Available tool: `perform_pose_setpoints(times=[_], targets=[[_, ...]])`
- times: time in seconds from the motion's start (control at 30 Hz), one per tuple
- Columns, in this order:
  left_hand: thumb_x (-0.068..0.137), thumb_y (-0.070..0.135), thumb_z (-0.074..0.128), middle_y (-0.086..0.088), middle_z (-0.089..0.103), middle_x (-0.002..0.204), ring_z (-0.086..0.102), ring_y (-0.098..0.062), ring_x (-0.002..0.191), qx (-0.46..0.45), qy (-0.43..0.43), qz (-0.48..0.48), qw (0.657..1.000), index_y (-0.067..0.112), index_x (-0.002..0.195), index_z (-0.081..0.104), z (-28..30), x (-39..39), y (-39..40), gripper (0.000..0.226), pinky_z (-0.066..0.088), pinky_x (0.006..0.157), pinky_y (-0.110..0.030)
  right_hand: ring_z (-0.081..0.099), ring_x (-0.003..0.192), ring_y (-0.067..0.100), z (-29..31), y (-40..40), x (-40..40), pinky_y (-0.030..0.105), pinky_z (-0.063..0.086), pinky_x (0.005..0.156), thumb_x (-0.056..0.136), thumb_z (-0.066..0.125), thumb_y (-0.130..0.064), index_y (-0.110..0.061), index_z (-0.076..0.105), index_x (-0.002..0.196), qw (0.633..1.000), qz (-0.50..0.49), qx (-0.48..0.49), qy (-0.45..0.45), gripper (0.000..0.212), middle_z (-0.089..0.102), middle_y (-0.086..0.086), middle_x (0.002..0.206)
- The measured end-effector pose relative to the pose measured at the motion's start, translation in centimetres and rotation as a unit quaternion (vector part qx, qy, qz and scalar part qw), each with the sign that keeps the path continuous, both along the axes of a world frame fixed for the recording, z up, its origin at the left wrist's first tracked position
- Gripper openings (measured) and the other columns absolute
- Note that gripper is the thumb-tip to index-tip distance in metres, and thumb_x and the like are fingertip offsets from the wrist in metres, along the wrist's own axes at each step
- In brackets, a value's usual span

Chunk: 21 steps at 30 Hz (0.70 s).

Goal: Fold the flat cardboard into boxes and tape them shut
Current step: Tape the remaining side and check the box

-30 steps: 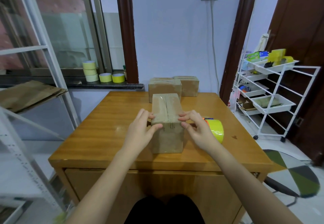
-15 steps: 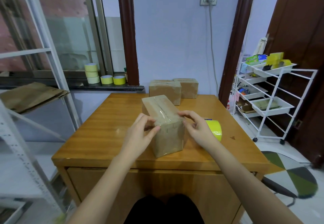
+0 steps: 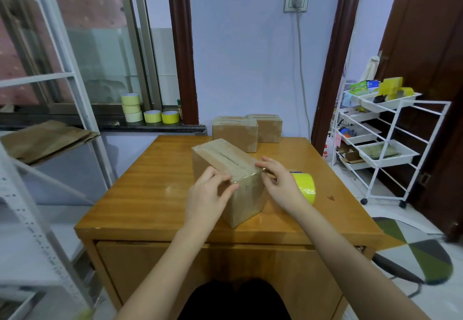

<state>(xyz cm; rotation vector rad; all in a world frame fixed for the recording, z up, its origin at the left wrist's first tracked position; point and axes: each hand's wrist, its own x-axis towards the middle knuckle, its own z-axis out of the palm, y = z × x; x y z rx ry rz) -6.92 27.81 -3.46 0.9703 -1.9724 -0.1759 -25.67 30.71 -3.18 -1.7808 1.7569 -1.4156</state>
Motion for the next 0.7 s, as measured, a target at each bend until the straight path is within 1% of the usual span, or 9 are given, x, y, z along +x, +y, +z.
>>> perform_pose_setpoints(times=[0.1, 0.2, 0.3, 0.37, 0.4, 0.47, 0.53, 0.6, 0.7], targets=[[0.073, 0.041, 0.077, 0.008, 0.051, 0.081, 0.047, -0.007, 0.078, -0.079, -0.040, 0.032, 0.996, 0.018, 0.084, 0.072, 0.3, -1.3, 0.5, 0.026, 0.034, 0.062, -0.019, 0.043, 0.127, 0.013, 0.1, 0.2, 0.4, 0.031, 0.043, 0.105, 0.096, 0.052, -0.010, -0.009, 0.047, 0.137, 0.999, -0.031, 0.010, 0.000, 0.041, 0.045, 0.004, 0.135], [0.072, 0.045, 0.074, 0.004, 0.054, 0.078, 0.051, -0.014, 0.078, -0.112, -0.053, 0.056, 0.991, 0.018, 0.074, 0.068, 0.4, -3.1, 1.1, 0.028, 0.036, 0.067, -0.024, 0.040, 0.121, 0.005, 0.0, 0.4, 1.0, 0.023, 0.038, 0.104, 0.098, 0.049, -0.012, -0.007, 0.043, 0.139, 0.999, -0.032, 0.018, -0.027, 0.042, 0.045, -0.001, 0.129], [0.080, 0.042, 0.066, 0.004, 0.056, 0.078, 0.053, -0.016, 0.078, -0.120, -0.064, 0.060, 0.989, 0.019, 0.075, 0.066, 0.6, -4.6, 1.4, 0.023, 0.038, 0.070, -0.027, 0.039, 0.129, 0.007, 0.1, 0.3, 1.2, 0.020, 0.028, 0.108, 0.102, 0.041, -0.015, -0.007, 0.042, 0.141, 0.994, -0.010, 0.055, -0.096, 0.040, 0.046, -0.002, 0.135], [0.086, 0.032, 0.066, 0.005, 0.057, 0.079, 0.055, -0.016, 0.078, -0.116, -0.055, 0.042, 0.991, 0.019, 0.078, 0.067, 0.6, -5.1, 1.5, 0.016, 0.041, 0.071, -0.028, 0.036, 0.136, 0.011, 0.2, 0.3, 1.0, 0.026, 0.025, 0.115, 0.104, 0.037, -0.020, -0.008, 0.039, 0.143, 0.984, 0.008, 0.074, -0.160, 0.041, 0.043, 0.001, 0.144], [0.087, 0.028, 0.066, 0.005, 0.059, 0.081, 0.056, -0.016, 0.079, -0.117, -0.060, 0.032, 0.991, 0.019, 0.080, 0.068, 0.7, -5.2, 1.6, 0.012, 0.043, 0.072, -0.028, 0.033, 0.138, 0.012, 0.2, 0.4, 0.9, 0.024, 0.023, 0.115, 0.104, 0.036, -0.020, -0.008, 0.037, 0.145, 0.982, 0.014, 0.082, -0.169, 0.043, 0.040, 0.001, 0.147], [0.090, 0.025, 0.062, 0.004, 0.061, 0.088, 0.058, -0.016, 0.086, -0.116, -0.091, 0.010, 0.989, 0.018, 0.089, 0.069, 1.1, -4.9, 1.9, 0.010, 0.044, 0.079, -0.029, 0.026, 0.141, 0.011, 0.1, 0.7, 0.8, 0.010, 0.017, 0.106, 0.104, 0.035, -0.020, -0.007, 0.030, 0.148, 0.984, 0.024, 0.100, -0.145, 0.046, 0.034, 0.000, 0.151], [0.094, 0.025, 0.054, 0.006, 0.061, 0.101, 0.055, -0.014, 0.100, -0.084, -0.102, 0.000, 0.991, 0.018, 0.106, 0.067, 1.7, -3.9, 1.8, 0.019, 0.037, 0.092, -0.027, 0.021, 0.142, 0.007, -0.1, 0.8, 0.9, 0.006, 0.014, 0.101, 0.105, 0.033, -0.024, -0.011, 0.024, 0.151, 0.985, 0.034, 0.108, -0.132, 0.049, 0.026, -0.004, 0.155], [0.095, 0.026, 0.048, 0.007, 0.057, 0.115, 0.048, -0.011, 0.113, -0.043, -0.073, 0.039, 0.996, 0.019, 0.121, 0.060, 2.0, -2.2, 1.0, 0.029, 0.030, 0.101, -0.026, 0.018, 0.142, 0.003, -0.4, 1.0, 0.8, 0.005, 0.012, 0.101, 0.105, 0.031, -0.031, -0.016, 0.021, 0.152, 0.983, 0.041, 0.116, -0.138, 0.051, 0.022, -0.008, 0.156], [0.094, 0.022, 0.051, 0.000, 0.053, 0.130, 0.043, -0.015, 0.123, 0.012, -0.013, 0.143, 0.990, 0.015, 0.131, 0.053, 2.2, 1.3, -1.1, 0.037, 0.030, 0.106, -0.032, 0.015, 0.142, 0.000, -0.6, 1.2, 1.1, 0.007, 0.010, 0.102, 0.104, 0.026, -0.038, -0.023, 0.015, 0.153, 0.980, 0.043, 0.126, -0.145, 0.053, 0.017, -0.013, 0.158]])
